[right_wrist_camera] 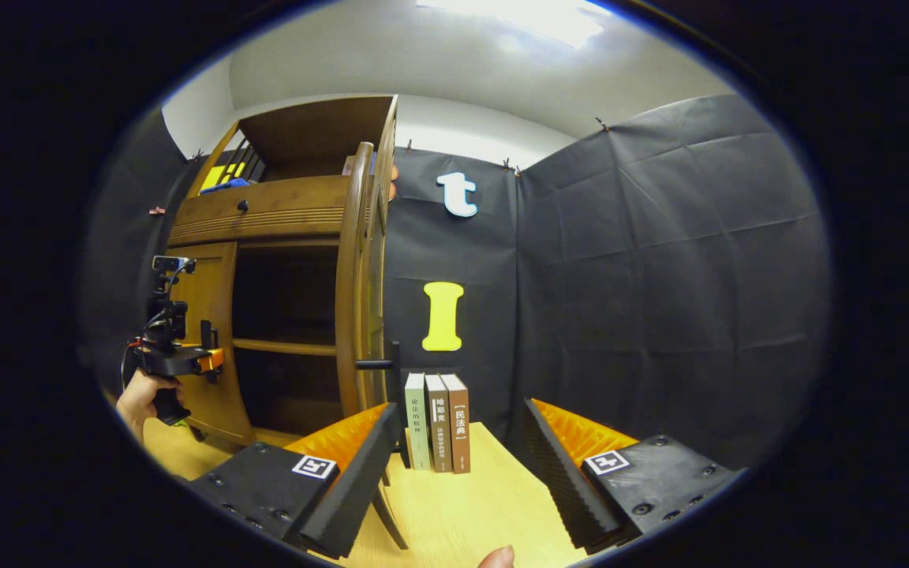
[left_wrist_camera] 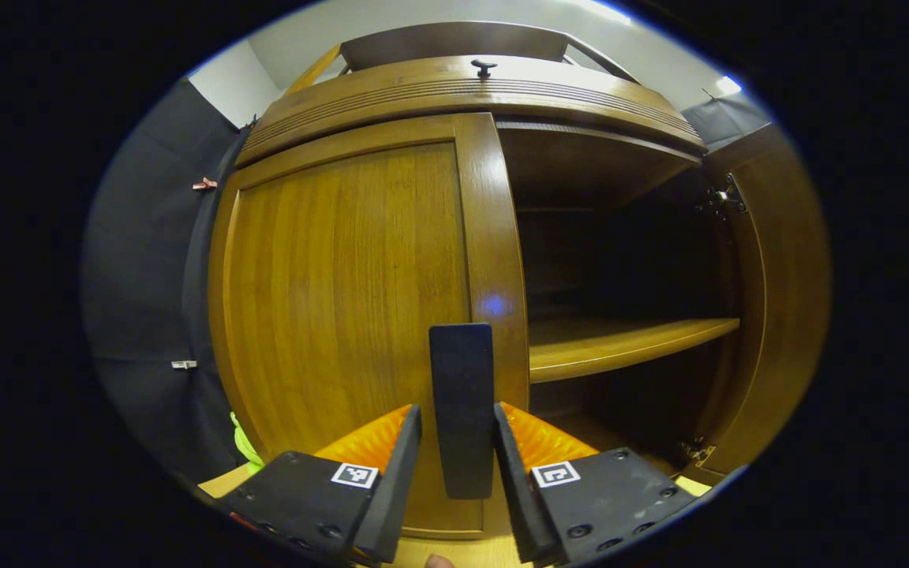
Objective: Open the right door of the double-door shoe cabinet with the right hand, and open the left door with the left hand.
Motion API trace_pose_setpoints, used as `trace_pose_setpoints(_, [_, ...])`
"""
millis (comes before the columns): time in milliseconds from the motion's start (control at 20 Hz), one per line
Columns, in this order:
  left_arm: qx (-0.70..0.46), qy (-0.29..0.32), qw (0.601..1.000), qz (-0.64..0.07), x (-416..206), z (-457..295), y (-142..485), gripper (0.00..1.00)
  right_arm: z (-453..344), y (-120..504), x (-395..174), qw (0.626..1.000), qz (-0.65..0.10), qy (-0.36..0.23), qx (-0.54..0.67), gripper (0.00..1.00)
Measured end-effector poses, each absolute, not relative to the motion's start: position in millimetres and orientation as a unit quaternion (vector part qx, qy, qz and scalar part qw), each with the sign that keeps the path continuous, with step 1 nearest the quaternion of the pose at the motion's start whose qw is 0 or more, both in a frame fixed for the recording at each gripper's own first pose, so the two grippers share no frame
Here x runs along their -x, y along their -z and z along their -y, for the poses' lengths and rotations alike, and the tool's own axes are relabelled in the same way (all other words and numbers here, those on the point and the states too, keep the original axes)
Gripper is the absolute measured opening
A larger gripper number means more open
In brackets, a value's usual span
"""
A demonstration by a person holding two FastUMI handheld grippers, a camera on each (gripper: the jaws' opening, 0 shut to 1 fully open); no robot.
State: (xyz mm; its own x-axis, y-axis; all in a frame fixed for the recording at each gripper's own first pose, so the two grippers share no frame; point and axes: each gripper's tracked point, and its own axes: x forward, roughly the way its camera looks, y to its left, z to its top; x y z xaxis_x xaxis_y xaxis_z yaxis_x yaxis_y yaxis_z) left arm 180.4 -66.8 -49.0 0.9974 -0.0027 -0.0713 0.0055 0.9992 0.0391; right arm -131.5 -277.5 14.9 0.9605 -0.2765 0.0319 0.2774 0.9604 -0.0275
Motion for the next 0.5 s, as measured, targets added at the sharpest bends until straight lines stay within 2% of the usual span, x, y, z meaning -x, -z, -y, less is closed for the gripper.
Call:
trace_pose_setpoints(150, [-0.019,0.003,0.999,-0.038,-181,67,51,0.36,268,-17,133,0.991,0.015,0.132,0.008,0.98])
trace_pose_setpoints(300, [-0.017,0.002,0.999,-0.048,-176,66,52,0.32,253,-21,134,0.993,0.019,0.118,0.0,1.0])
trace_pose_setpoints(500, [-0.007,0.007,0.999,-0.048,-157,62,47,0.28,238,-23,134,0.994,0.021,0.105,0.006,0.98])
